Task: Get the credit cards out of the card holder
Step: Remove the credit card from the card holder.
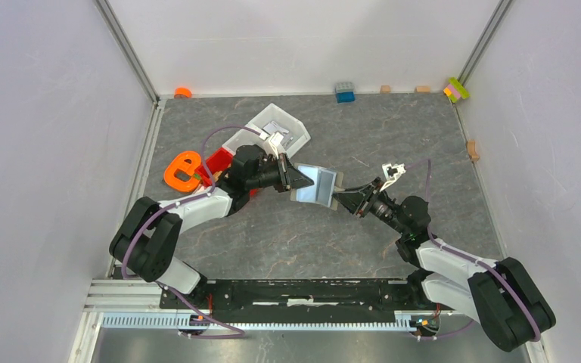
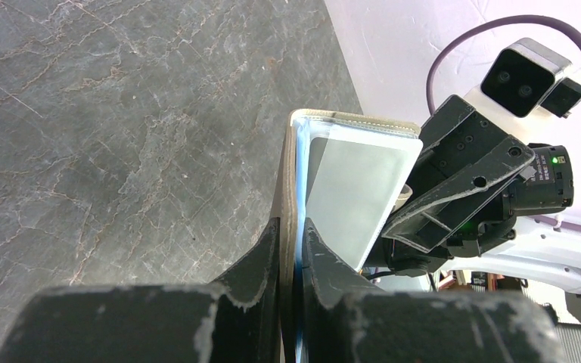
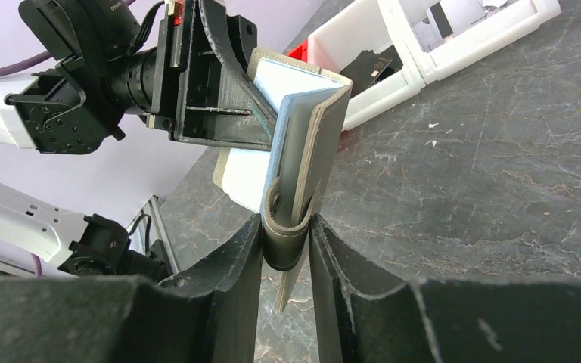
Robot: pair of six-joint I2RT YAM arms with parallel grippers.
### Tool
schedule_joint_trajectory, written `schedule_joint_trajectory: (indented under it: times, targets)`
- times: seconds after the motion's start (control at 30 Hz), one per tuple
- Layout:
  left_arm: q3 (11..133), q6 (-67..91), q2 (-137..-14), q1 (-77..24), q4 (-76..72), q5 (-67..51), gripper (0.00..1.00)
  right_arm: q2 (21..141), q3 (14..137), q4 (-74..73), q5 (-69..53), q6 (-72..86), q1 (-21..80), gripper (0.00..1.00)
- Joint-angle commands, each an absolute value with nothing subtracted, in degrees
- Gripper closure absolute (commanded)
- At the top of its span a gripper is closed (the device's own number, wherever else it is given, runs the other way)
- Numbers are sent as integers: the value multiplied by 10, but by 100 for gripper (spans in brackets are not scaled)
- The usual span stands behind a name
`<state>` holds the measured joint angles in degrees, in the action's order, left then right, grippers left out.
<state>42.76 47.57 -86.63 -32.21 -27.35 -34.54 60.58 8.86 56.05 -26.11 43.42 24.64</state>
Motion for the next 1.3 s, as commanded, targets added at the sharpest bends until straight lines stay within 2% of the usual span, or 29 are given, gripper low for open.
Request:
schedule_joint_trajectory:
  times: [0.0,0.77,1.03,1.13,1.27]
  targets:
    - [447,471,-861,-319,-288,-342,97,608,97,576,-268,426,245,66]
    - [451,463,-866,-326,-278,-334,97,635,114,542,-267,417,247,64]
    - [459,450,-867,-333,-260,-325,97,661,128,526,-271,415,250,57]
    - [459,447,-865,-335,-257,-323,97,661,128,529,-274,416,250,60]
    - [461,446,-868,-337,-256,-323,97,653,123,544,-277,415,252,72]
